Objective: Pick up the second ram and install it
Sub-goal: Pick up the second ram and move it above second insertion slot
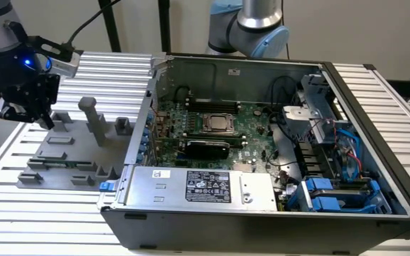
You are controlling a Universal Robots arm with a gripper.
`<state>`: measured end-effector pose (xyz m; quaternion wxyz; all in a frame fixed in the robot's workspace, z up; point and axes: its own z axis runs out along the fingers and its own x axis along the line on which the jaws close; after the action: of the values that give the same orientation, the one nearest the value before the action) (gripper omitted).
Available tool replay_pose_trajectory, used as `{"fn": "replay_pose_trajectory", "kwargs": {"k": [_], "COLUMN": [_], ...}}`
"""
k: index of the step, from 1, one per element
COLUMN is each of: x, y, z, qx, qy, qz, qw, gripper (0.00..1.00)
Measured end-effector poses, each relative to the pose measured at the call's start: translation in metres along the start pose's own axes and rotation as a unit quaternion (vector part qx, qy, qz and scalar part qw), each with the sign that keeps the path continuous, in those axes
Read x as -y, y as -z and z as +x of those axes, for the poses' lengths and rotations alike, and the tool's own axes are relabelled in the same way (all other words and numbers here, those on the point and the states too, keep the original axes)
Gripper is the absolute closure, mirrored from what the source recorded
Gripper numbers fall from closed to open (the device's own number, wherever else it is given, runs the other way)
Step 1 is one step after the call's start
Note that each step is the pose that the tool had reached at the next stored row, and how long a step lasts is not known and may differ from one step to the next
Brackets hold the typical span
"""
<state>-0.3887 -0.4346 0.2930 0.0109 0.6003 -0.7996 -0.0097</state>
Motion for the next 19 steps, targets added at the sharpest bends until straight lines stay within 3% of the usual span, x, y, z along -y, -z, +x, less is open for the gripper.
{"fn": "replay_pose_trajectory", "kwargs": {"k": [4, 8, 19], "x": [0.0001, 0.0002, 0.0005], "y": [-0.0029, -0.0059, -0.0152], "z": [0.000, 0.000, 0.000], "qx": [-0.0013, -0.0022, -0.0045], "qy": [0.036, 0.073, 0.159], "qz": [0.0008, 0.0012, 0.0021], "qw": [0.9993, 0.9973, 0.9873], "gripper": [1.00, 1.00, 1.00]}}
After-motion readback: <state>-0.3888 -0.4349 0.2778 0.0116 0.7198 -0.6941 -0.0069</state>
